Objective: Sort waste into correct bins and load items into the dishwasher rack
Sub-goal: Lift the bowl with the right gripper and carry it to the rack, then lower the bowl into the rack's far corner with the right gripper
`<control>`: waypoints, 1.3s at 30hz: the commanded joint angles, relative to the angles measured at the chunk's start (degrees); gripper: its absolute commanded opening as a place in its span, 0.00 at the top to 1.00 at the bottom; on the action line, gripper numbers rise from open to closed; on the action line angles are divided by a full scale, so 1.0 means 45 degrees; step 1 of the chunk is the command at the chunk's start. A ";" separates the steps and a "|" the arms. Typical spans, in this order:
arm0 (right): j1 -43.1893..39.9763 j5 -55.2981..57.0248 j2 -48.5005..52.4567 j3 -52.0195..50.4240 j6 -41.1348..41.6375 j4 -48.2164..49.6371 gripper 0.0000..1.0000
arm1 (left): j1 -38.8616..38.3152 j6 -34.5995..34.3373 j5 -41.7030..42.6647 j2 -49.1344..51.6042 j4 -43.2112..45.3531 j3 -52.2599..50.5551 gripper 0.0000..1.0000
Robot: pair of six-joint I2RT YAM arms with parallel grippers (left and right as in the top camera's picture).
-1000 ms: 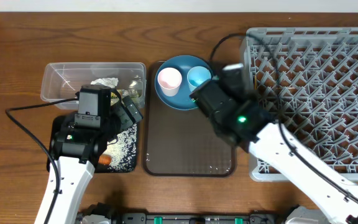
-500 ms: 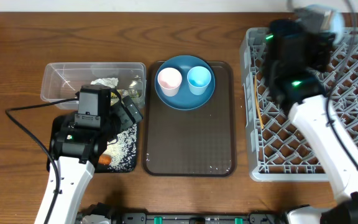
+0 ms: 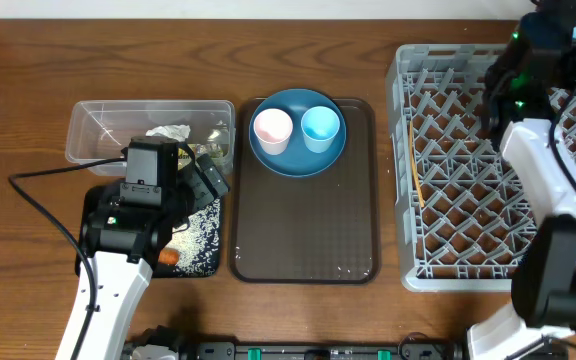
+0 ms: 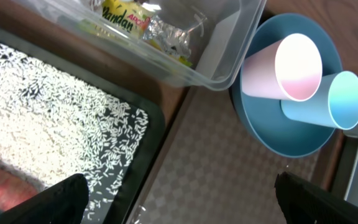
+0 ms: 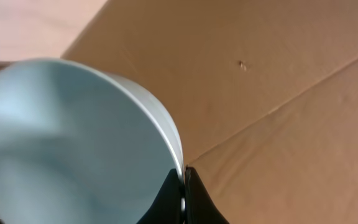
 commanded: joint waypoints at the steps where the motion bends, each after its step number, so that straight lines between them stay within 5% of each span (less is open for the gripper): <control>1: -0.0238 -0.0092 0.0855 0.0117 -0.2225 0.0515 0.99 | 0.0049 0.0039 -0.0117 0.0034 -0.0005 0.0185 0.02; 25: 0.1205 -0.0131 0.2754 0.0117 -0.2511 0.0194 0.99 | 0.0049 0.0039 -0.0117 0.0034 -0.0005 0.0185 0.02; 33: 0.2127 -0.0126 0.2754 0.0117 -0.2482 -0.0185 0.91 | 0.0049 0.0039 -0.0117 0.0034 -0.0005 0.0185 0.02; 39: 0.2720 -0.0131 0.2754 0.0117 -0.1030 -0.1773 0.88 | 0.0049 0.0039 -0.0117 0.0034 -0.0005 0.0185 0.02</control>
